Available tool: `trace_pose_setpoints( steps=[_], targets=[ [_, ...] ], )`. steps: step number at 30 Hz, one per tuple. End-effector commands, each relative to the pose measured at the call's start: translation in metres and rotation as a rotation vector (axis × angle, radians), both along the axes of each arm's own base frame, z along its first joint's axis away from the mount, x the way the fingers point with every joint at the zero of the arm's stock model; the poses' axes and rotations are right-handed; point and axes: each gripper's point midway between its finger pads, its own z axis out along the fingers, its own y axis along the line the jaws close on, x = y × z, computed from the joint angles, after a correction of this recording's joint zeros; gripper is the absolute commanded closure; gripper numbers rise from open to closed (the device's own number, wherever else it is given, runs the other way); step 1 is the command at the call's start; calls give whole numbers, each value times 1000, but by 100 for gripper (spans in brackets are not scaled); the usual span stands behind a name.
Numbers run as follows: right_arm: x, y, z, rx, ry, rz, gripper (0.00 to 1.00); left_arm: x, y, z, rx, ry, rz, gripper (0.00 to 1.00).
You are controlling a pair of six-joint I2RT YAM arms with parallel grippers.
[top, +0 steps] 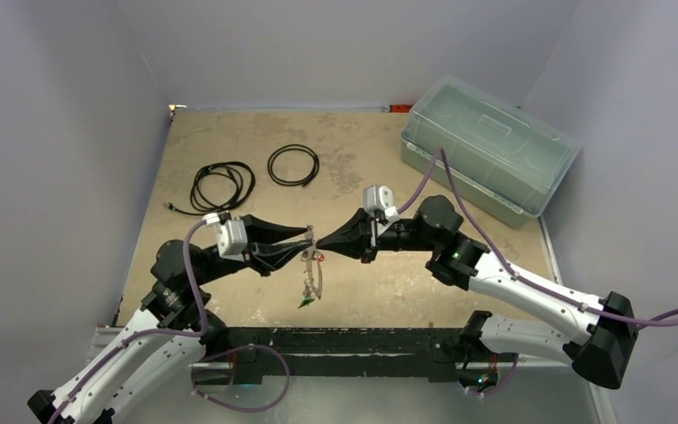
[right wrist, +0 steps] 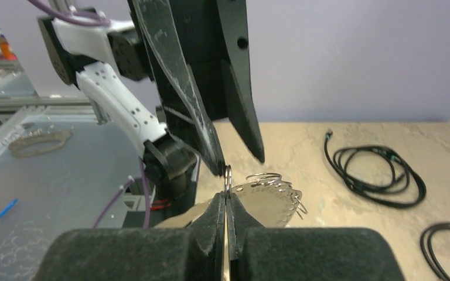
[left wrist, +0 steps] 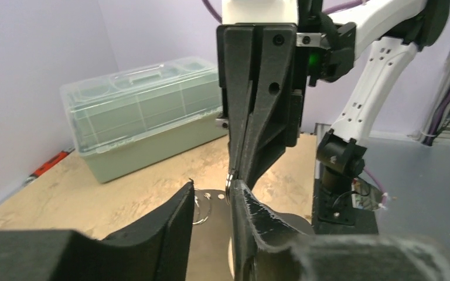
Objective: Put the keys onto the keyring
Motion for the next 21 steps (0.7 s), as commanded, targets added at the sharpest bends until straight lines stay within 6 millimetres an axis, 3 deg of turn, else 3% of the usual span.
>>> trace_pose_setpoints(
  steps=[1,4,9,21],
  targets=[
    [9,-8,12,-30,-81,-81,100,10,8,13,45,-32,84,68],
    [18,-13,4,-85,-103,-135,100,14,12,10,100,-20,110,56],
    [28,-18,-8,-175,-115,-190,100,7,16,9,198,-32,97,48],
    [18,-11,-17,-285,-153,-168,100,-8,-4,-8,310,-51,-83,50]
  ],
)
